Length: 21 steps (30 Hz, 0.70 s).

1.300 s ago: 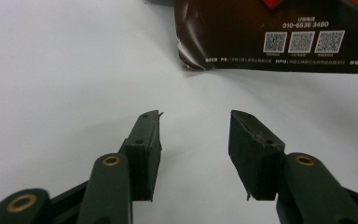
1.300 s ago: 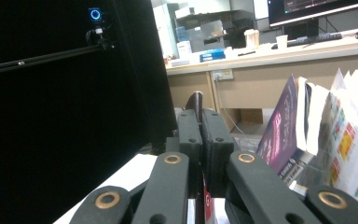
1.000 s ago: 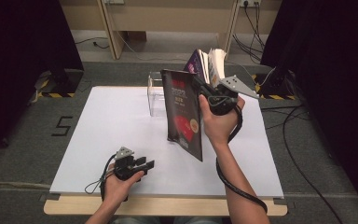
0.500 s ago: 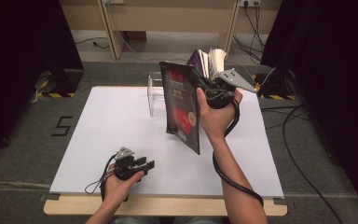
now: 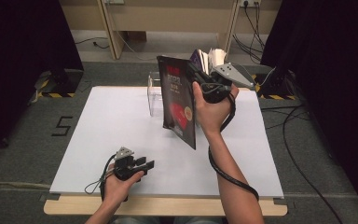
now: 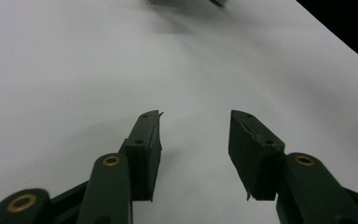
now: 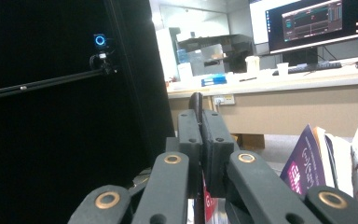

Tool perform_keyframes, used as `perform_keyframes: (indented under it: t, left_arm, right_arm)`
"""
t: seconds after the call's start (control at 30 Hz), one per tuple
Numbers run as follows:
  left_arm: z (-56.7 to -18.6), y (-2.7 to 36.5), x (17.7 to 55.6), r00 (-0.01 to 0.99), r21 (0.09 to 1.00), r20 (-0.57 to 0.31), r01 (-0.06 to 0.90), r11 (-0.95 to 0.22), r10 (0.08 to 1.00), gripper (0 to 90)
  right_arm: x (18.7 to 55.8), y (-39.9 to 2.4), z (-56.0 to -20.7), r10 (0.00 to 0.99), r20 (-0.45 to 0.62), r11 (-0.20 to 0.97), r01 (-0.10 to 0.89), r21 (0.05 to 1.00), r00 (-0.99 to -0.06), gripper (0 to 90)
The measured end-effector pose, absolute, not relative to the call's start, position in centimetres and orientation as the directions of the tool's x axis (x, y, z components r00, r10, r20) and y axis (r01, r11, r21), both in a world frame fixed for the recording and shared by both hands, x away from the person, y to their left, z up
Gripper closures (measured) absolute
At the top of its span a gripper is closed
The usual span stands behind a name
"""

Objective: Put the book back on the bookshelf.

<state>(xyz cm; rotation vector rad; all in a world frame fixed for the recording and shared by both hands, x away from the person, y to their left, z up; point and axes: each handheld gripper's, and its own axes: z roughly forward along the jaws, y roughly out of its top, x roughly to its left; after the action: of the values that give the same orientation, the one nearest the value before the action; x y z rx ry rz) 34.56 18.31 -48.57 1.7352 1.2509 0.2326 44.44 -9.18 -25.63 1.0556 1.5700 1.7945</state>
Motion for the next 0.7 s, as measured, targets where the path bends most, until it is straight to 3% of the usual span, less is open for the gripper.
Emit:
perform_keyframes:
  t: [0.7]
  left_arm:
    - [-48.6, 18.5, 34.6, 0.459, 0.770, -0.353, 0.637, -0.026, 0.815, 53.6]
  right_arm:
    - [45.9, -8.1, -24.9, 0.809, 0.211, -0.191, 0.094, 0.977, -0.549, 88.1]
